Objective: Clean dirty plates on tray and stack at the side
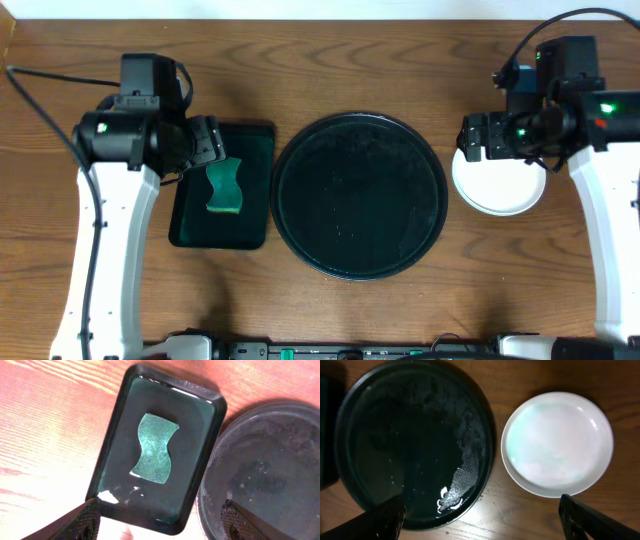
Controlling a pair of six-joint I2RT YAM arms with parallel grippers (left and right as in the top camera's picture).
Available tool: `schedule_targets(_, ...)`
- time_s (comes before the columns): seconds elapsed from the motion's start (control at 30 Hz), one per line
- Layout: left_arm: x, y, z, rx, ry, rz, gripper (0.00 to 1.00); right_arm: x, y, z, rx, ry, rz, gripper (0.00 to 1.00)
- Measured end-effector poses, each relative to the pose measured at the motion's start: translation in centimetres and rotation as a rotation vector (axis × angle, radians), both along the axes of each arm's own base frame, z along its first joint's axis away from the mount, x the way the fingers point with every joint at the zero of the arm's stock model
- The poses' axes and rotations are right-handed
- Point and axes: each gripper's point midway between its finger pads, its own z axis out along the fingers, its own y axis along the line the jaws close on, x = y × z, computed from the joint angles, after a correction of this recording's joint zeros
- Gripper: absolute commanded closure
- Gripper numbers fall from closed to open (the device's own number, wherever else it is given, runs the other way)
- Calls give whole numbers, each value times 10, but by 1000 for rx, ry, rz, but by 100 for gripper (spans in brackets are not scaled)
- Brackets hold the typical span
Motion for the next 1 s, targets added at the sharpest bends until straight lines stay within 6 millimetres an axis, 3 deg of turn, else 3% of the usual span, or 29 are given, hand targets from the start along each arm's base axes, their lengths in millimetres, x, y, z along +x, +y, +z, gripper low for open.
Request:
schedule_targets(0.07,-2,0,6,0,-20,1,22,-6,0,13,0,-26,4,5)
schedule_targets(0.17,-6,0,13,-1,-41,0,22,-26,1,59,10,-167,17,1)
schedule_targets(0.3,-6,0,13,-1,-42,0,22,-56,2,100,30,-313,27,1)
schedule_targets(0.43,-6,0,13,-1,-42,0,22,-83,2,127,41,-416,33,1)
schedule_targets(0.6,-6,0,13,-1,-42,0,22,-102,1,141,44,-478,34,1)
schedule_targets(0.8,-6,0,13,-1,-42,0,22,-108,0,151,38,-531,30,1)
schedule_targets(0.9,-6,0,13,-1,-42,0,22,-103,-1,154,35,-553,30,1)
schedule_targets(1.0,-6,0,13,-1,-42,0,22,-77,0,155,13,-636,57,1)
